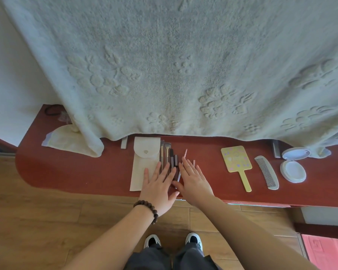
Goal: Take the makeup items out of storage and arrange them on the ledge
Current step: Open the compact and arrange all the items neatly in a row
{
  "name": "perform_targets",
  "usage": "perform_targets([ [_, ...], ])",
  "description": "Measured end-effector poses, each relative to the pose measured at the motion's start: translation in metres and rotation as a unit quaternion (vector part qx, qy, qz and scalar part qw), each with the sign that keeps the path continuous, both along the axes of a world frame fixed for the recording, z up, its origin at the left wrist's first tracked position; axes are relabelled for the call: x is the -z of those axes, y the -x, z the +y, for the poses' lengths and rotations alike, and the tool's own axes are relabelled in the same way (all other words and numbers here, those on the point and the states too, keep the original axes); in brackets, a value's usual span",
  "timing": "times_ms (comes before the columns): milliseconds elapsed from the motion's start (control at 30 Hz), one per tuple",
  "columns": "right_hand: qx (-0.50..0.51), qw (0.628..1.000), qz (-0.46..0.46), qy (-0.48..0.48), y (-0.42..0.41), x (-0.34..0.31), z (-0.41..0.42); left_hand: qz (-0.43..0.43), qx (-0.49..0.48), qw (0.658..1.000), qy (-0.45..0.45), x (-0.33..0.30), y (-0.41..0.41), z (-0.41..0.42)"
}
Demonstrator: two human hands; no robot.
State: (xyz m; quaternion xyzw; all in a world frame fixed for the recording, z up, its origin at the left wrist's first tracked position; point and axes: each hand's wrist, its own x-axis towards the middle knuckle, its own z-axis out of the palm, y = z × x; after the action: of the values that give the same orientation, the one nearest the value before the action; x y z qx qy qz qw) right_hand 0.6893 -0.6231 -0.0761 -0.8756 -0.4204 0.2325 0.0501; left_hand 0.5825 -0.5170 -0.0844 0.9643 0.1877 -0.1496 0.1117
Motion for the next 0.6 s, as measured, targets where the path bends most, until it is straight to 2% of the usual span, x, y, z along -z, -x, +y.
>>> perform_targets([
  [300,-0.057,0.997,0.002,-0.046,-0.021,0.001,-0.005,0.001,-0.008,1.0,-0.005,-0.001,-0.002,-0.006],
  [433,0.01,0.996,0.001,-0.085,-0.023,-0.003,-0.021,-0.002,-0.011,1.0,-0.008,-0.001,-0.002,-0.005],
  [500,0.058,0.996,0.014,-0.068,-0.019,-0.003,-0.031,-0.014,-0.007,1.0,-0.011,-0.003,-0.002,-0.007],
  [600,0.067,0.996,0.038,-0.038,-0.011,0.004,-0.038,-0.023,0.02,0.999,-0.015,-0.004,-0.003,-0.011],
])
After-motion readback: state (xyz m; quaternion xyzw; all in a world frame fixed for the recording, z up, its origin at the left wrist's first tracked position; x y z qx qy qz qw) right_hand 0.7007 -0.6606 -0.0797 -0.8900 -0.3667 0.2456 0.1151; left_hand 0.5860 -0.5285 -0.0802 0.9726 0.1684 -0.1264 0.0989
